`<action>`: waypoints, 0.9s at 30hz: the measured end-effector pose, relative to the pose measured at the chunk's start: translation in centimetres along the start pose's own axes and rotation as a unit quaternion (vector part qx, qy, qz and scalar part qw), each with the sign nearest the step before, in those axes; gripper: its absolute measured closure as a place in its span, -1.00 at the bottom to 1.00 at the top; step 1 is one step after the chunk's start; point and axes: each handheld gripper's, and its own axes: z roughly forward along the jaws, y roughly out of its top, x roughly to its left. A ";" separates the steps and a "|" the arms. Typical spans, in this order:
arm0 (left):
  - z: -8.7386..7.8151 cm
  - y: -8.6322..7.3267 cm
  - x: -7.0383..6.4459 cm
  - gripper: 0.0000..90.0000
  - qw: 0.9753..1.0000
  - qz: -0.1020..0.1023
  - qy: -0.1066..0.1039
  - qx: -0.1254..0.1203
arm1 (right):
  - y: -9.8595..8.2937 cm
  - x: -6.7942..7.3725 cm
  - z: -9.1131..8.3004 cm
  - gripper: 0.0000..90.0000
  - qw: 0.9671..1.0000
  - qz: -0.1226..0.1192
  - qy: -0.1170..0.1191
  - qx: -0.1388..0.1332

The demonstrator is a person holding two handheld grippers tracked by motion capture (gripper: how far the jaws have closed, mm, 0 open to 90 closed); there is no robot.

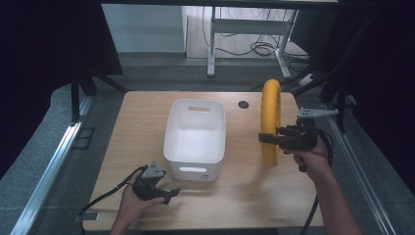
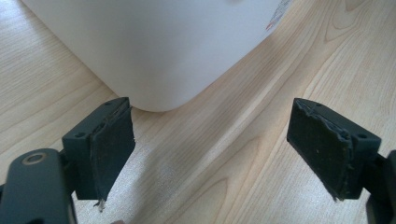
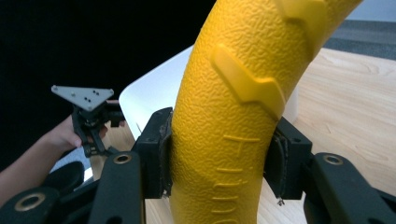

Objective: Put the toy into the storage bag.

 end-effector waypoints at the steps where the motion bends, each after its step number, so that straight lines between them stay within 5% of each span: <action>1: 0.0 0.0 0.0 -0.66 1.000 0.000 0.000 0.000 | 0.0 0.0 0.0 0.09 1.000 0.002 0.000 -0.004; 13: 0.1 0.0 0.0 -0.66 1.000 -0.001 0.000 0.001 | -0.2 0.9 0.9 0.09 0.996 0.020 -0.019 -0.083; 27: 0.2 -0.1 -0.1 -0.66 1.000 -0.001 -0.003 0.002 | -0.8 3.6 3.9 0.08 0.982 0.019 -0.072 -0.176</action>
